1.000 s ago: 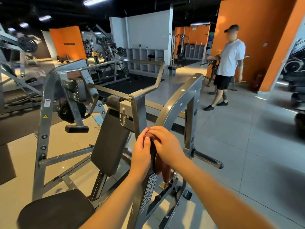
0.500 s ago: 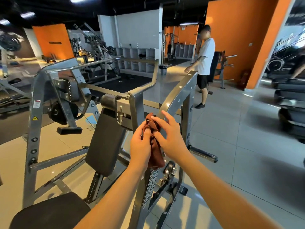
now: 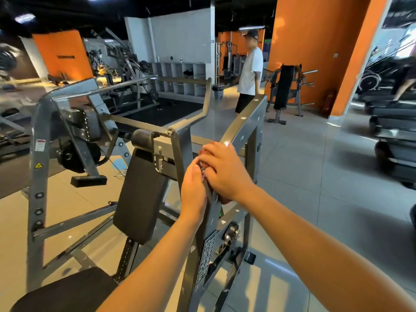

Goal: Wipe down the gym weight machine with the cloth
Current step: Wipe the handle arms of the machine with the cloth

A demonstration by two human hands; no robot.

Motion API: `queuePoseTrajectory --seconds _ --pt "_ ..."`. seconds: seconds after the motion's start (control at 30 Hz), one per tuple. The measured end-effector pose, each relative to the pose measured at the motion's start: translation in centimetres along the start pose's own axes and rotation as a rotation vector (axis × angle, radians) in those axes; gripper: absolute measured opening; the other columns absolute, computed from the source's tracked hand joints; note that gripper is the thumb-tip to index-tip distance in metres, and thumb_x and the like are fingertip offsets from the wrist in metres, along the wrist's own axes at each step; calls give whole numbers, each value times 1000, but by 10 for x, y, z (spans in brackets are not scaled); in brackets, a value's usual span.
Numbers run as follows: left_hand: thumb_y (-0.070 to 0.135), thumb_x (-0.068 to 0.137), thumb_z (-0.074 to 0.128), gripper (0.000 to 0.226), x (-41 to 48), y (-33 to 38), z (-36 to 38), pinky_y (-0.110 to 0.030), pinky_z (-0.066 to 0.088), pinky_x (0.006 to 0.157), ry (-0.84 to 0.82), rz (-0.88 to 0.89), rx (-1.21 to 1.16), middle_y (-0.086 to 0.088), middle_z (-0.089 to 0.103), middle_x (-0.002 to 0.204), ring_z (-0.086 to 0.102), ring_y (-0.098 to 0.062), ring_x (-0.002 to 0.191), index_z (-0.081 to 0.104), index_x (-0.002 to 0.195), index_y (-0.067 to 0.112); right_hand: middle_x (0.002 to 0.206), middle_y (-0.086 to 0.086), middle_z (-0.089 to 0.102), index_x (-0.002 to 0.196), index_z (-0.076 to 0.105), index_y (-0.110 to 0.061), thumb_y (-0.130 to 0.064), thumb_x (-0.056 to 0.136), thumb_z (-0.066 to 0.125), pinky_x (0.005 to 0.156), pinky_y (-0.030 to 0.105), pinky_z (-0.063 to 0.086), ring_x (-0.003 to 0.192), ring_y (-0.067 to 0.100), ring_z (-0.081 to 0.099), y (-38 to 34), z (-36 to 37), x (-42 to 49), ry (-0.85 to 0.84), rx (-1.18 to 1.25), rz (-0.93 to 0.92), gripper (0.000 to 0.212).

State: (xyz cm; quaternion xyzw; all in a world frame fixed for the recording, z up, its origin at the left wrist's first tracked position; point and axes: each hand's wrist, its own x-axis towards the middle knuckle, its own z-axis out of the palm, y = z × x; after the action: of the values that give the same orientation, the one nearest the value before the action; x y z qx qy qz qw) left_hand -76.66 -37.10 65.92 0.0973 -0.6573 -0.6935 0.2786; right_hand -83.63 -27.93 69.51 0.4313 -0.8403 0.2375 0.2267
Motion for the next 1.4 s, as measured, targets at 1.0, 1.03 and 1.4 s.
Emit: queuePoseTrajectory --seconds 1.0,1.03,1.4 --pt "27 110 36 32 44 14 86 -17 44 93 419 271 422 12 66 113 55 1 106 66 121 26 135 0 60 131 65 -17 -20 103 52 120 20 3 127 18 50 90 -27 27 92 248 -150 31" --pt "28 110 35 34 48 15 93 -14 41 95 445 276 487 11 66 118 54 -1 108 66 124 27 137 0 60 133 64 -19 -21 104 51 122 29 8 129 18 50 102 -31 35 78 238 -162 32" --pt "31 109 34 37 75 24 146 -10 27 89 474 337 964 16 64 118 41 -8 116 66 128 29 130 -1 64 129 67 -19 -22 104 47 116 46 30 121 20 55 177 -50 73 52 254 -181 32"
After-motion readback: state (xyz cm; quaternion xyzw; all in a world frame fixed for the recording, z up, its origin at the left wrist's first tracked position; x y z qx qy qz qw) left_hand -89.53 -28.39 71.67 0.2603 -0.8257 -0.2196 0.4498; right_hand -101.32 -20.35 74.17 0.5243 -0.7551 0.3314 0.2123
